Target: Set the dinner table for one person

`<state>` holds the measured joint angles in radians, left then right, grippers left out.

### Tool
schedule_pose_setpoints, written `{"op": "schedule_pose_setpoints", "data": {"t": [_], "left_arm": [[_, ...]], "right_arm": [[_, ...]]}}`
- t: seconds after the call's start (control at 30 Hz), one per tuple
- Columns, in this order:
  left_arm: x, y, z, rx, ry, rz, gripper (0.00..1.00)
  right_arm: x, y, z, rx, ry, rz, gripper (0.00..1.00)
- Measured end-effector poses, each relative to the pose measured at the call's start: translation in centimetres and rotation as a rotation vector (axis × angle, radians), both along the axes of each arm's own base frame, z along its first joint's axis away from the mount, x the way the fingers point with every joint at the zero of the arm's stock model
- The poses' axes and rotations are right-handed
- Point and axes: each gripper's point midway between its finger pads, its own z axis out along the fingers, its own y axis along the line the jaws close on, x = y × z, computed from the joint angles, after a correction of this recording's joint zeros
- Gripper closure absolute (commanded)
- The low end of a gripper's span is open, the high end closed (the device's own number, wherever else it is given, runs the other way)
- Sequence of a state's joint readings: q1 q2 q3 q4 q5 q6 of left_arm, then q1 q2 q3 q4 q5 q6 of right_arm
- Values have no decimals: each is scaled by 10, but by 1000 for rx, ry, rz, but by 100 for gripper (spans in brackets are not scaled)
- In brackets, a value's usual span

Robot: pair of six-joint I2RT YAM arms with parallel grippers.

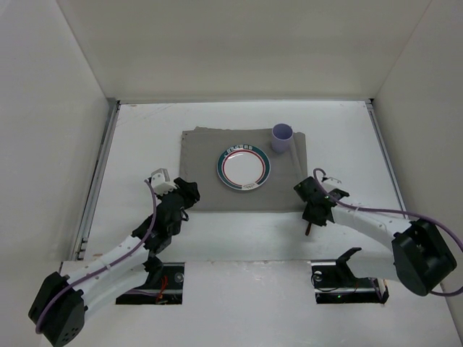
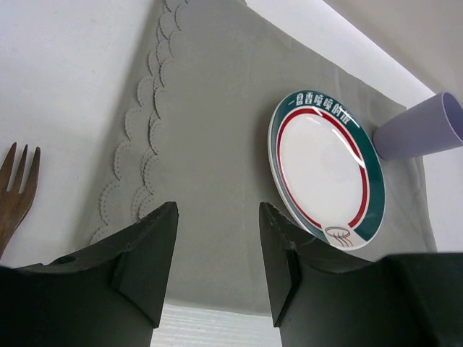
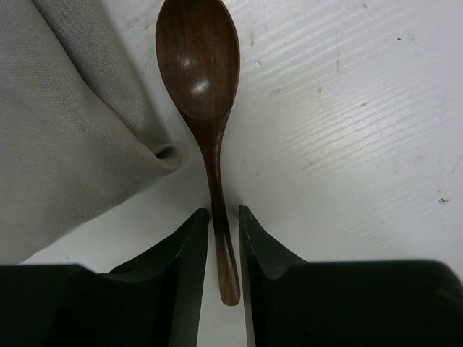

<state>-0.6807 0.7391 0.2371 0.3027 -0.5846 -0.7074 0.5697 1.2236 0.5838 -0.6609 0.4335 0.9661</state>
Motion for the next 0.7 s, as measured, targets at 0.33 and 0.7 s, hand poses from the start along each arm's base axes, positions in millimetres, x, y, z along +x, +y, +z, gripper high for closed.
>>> {"op": "schedule_pose_setpoints", "data": {"t": [0.33,0.7], "left_arm": [[3,9,-2,-5,-1,28,54],[5,17,-23,36,58,59,54]], "right_arm": [[9,3,6,14,-39,-5,95],[50,8,98,-37,-224,100,95]]}}
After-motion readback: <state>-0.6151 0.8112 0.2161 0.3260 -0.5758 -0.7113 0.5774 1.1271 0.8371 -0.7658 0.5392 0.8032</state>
